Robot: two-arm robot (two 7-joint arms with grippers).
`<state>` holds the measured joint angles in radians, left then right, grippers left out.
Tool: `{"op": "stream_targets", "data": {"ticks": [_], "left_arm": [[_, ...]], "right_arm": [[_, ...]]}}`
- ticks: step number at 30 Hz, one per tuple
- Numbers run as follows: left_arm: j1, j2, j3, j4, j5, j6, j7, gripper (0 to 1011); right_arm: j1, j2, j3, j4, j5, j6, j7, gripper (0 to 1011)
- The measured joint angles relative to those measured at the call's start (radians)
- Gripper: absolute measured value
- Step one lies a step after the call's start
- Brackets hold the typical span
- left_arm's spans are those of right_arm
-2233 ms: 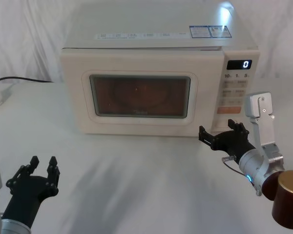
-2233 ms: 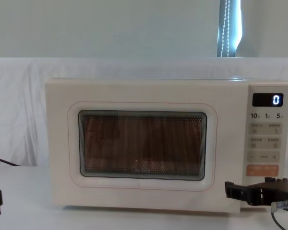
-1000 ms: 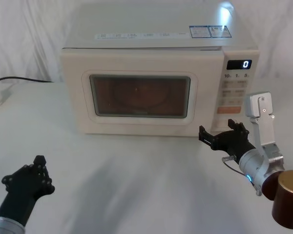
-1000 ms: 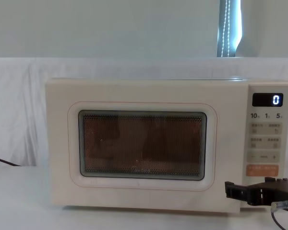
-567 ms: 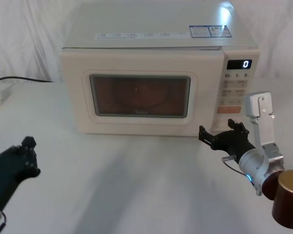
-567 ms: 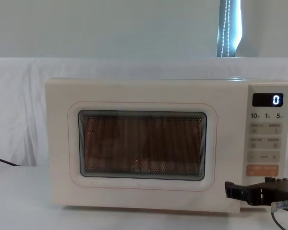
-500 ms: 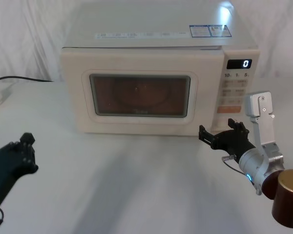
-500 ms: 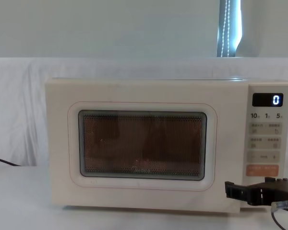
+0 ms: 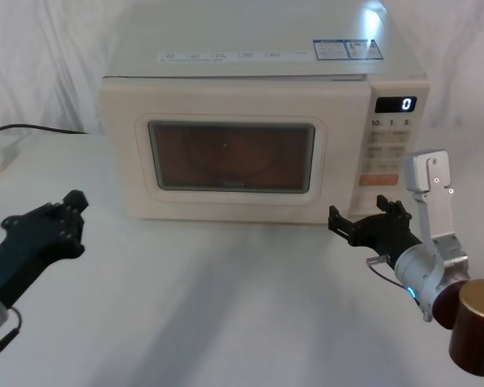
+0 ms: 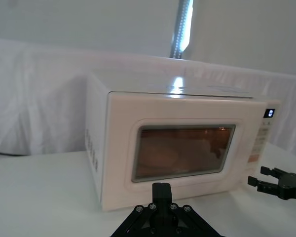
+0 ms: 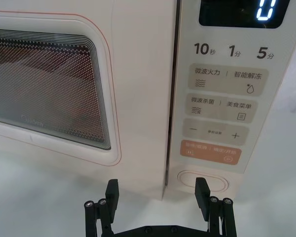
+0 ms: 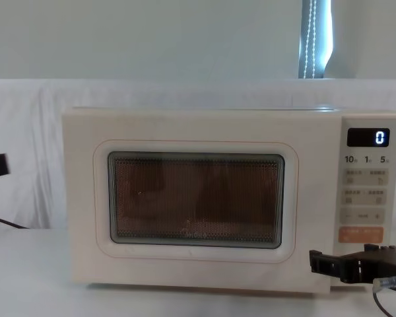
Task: Press the button to open the microwave door with one hand; close the microwave door with the other hand.
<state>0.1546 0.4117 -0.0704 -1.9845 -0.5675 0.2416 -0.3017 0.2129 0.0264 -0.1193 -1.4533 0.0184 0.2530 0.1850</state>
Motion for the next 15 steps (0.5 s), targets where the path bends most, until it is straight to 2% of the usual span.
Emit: {"op": "stream_targets", "data": {"ticks": [2, 3, 6, 10, 12, 15], "left_arm": [[-0.037, 0.008, 0.034, 0.019, 0.013, 0.002, 0.005, 0], [-0.037, 0.008, 0.034, 0.019, 0.013, 0.002, 0.005, 0], [-0.095, 0.010, 0.086, 0.053, 0.031, 0.004, 0.017, 0], [-0.139, 0.008, 0.129, 0.080, 0.040, 0.005, 0.021, 0], [-0.182, 0.003, 0.171, 0.106, 0.047, 0.007, 0.022, 0], [-0.216, -0.003, 0.204, 0.128, 0.051, 0.009, 0.022, 0]], "right_arm": [[0.000, 0.000, 0.000, 0.000, 0.000, 0.000, 0.000, 1002], [0.000, 0.000, 0.000, 0.000, 0.000, 0.000, 0.000, 1002], [0.000, 0.000, 0.000, 0.000, 0.000, 0.000, 0.000, 1002], [0.000, 0.000, 0.000, 0.000, 0.000, 0.000, 0.000, 1002], [0.000, 0.000, 0.000, 0.000, 0.000, 0.000, 0.000, 1002], [0.000, 0.000, 0.000, 0.000, 0.000, 0.000, 0.000, 1002]]}}
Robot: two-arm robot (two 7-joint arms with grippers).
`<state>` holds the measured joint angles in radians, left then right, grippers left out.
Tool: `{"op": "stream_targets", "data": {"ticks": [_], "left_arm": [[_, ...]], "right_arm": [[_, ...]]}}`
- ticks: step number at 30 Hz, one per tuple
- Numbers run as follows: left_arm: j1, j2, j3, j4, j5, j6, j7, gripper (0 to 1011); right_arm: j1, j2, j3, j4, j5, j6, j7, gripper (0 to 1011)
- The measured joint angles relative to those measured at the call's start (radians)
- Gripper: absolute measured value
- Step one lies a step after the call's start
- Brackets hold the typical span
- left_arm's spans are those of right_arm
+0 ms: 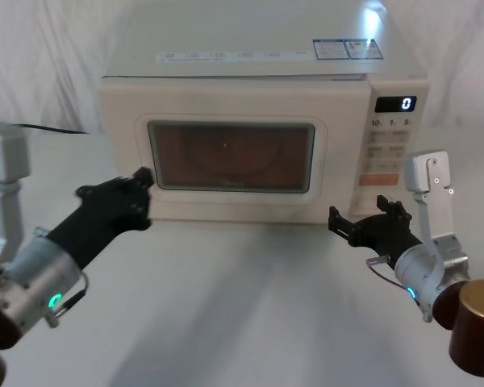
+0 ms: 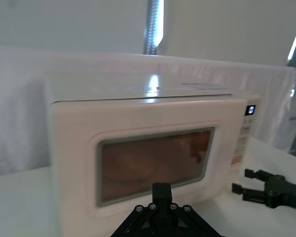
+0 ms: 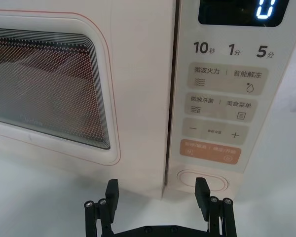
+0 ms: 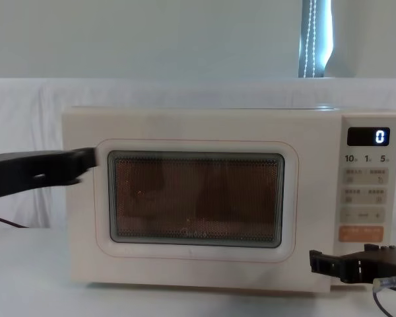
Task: Press the button to open the microwave door with one hand; close the microwave door with the other hand.
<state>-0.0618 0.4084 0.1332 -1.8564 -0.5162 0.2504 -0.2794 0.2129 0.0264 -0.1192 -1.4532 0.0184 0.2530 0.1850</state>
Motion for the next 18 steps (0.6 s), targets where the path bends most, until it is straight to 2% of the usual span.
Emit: {"op": "stream_targets", "data": {"ticks": [7, 8, 11, 14, 18], "left_arm": [[-0.108, -0.024, 0.095, 0.065, 0.014, 0.003, 0.000, 0], [-0.108, -0.024, 0.095, 0.065, 0.014, 0.003, 0.000, 0], [-0.153, -0.033, 0.135, 0.093, 0.023, 0.006, 0.002, 0], [-0.180, -0.040, 0.156, 0.111, 0.033, 0.008, 0.008, 0], [-0.235, -0.056, 0.192, 0.153, 0.064, 0.018, 0.028, 0]], "right_arm": [[0.000, 0.000, 0.000, 0.000, 0.000, 0.000, 0.000, 1002], [0.000, 0.000, 0.000, 0.000, 0.000, 0.000, 0.000, 1002], [0.000, 0.000, 0.000, 0.000, 0.000, 0.000, 0.000, 1002], [0.000, 0.000, 0.000, 0.000, 0.000, 0.000, 0.000, 1002], [0.000, 0.000, 0.000, 0.000, 0.000, 0.000, 0.000, 1002]]}}
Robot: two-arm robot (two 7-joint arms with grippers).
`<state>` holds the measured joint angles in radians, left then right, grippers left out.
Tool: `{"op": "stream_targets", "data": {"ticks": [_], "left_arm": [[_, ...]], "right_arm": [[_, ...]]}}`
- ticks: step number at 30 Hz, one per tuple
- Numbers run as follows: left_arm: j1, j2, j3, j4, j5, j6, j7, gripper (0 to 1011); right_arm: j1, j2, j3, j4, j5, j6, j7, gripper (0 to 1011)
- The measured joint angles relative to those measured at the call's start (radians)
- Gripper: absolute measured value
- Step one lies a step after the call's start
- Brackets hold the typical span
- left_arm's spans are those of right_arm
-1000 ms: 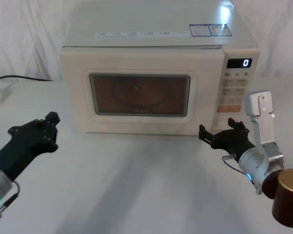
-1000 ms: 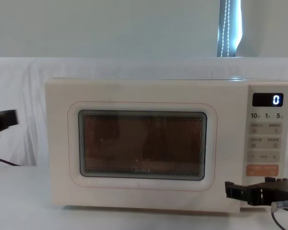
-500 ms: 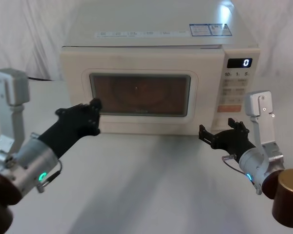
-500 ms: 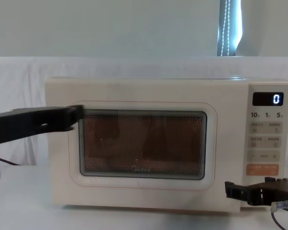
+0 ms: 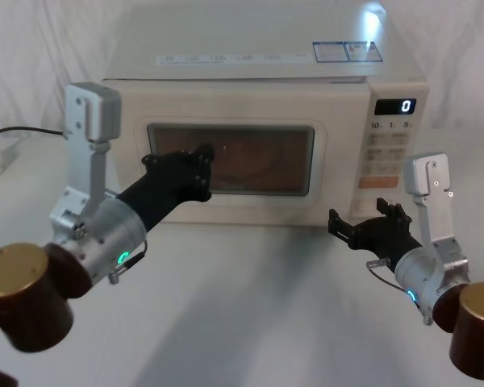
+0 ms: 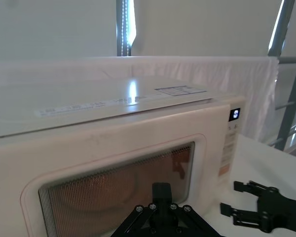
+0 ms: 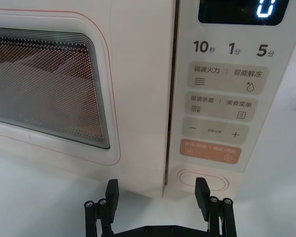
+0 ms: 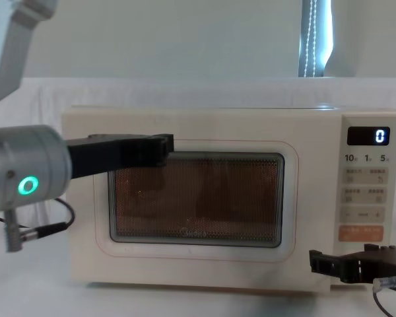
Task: Press the button to open the microwave door with one hand; close the microwave door with the other hand.
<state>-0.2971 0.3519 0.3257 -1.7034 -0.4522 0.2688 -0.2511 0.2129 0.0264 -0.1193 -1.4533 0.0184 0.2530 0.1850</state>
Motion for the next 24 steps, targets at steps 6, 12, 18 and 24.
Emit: {"op": "stream_targets", "data": {"ticks": [6, 12, 18, 24], "left_arm": [[-0.058, -0.021, 0.031, 0.051, 0.040, 0.006, 0.012, 0], [-0.101, -0.041, 0.052, 0.096, 0.062, 0.004, -0.003, 0], [-0.130, -0.059, 0.069, 0.129, 0.079, -0.005, -0.019, 0], [-0.151, -0.077, 0.082, 0.156, 0.113, -0.020, -0.013, 0]], "right_arm": [[0.000, 0.000, 0.000, 0.000, 0.000, 0.000, 0.000, 1002], [0.000, 0.000, 0.000, 0.000, 0.000, 0.000, 0.000, 1002], [0.000, 0.000, 0.000, 0.000, 0.000, 0.000, 0.000, 1002], [0.000, 0.000, 0.000, 0.000, 0.000, 0.000, 0.000, 1002]]}}
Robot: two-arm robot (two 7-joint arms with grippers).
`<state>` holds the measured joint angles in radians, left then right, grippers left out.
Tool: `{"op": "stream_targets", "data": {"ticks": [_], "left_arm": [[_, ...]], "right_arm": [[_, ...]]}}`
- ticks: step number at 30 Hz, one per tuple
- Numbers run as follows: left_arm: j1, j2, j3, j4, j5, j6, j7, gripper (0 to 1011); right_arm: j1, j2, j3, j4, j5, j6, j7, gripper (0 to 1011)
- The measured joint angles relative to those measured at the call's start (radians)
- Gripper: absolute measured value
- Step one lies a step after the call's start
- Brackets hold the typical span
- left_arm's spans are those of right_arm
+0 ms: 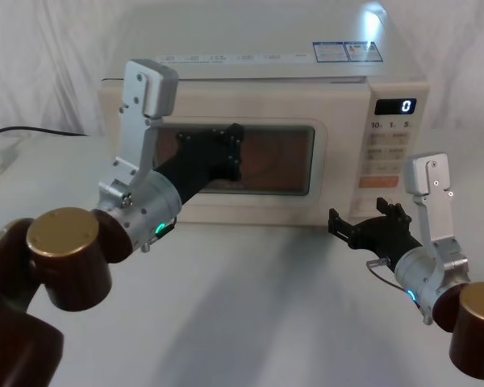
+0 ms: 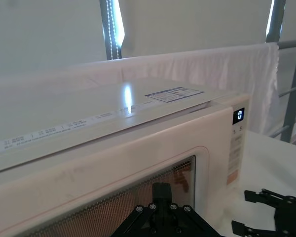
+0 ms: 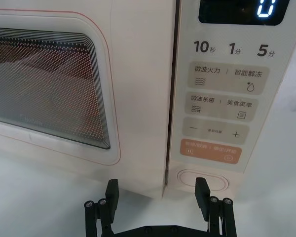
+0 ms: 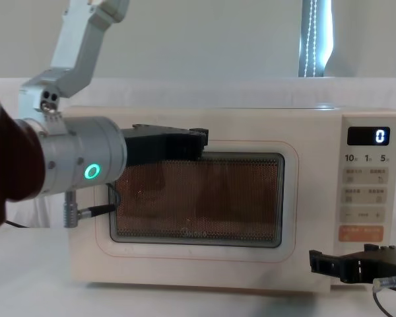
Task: Press the button to open the microwave door with one hand; close the microwave door with the other hand.
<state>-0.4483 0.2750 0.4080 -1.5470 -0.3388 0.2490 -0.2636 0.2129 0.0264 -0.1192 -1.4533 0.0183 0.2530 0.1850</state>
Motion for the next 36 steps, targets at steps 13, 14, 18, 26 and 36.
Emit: {"op": "stream_targets", "data": {"ticks": [13, 14, 18, 26, 36], "left_arm": [[-0.042, -0.049, 0.014, 0.060, 0.075, -0.019, 0.013, 0], [-0.046, -0.055, 0.016, 0.065, 0.084, -0.021, 0.013, 0], [-0.055, -0.067, 0.021, 0.076, 0.109, -0.027, 0.014, 0], [-0.062, -0.091, 0.017, 0.092, 0.148, -0.031, 0.027, 0], [-0.068, -0.116, -0.002, 0.120, 0.186, -0.032, 0.039, 0]], "right_arm": [[0.000, 0.000, 0.000, 0.000, 0.000, 0.000, 0.000, 1002], [0.000, 0.000, 0.000, 0.000, 0.000, 0.000, 0.000, 1002], [0.000, 0.000, 0.000, 0.000, 0.000, 0.000, 0.000, 1002], [0.000, 0.000, 0.000, 0.000, 0.000, 0.000, 0.000, 1002], [0.000, 0.000, 0.000, 0.000, 0.000, 0.000, 0.000, 1002]]}}
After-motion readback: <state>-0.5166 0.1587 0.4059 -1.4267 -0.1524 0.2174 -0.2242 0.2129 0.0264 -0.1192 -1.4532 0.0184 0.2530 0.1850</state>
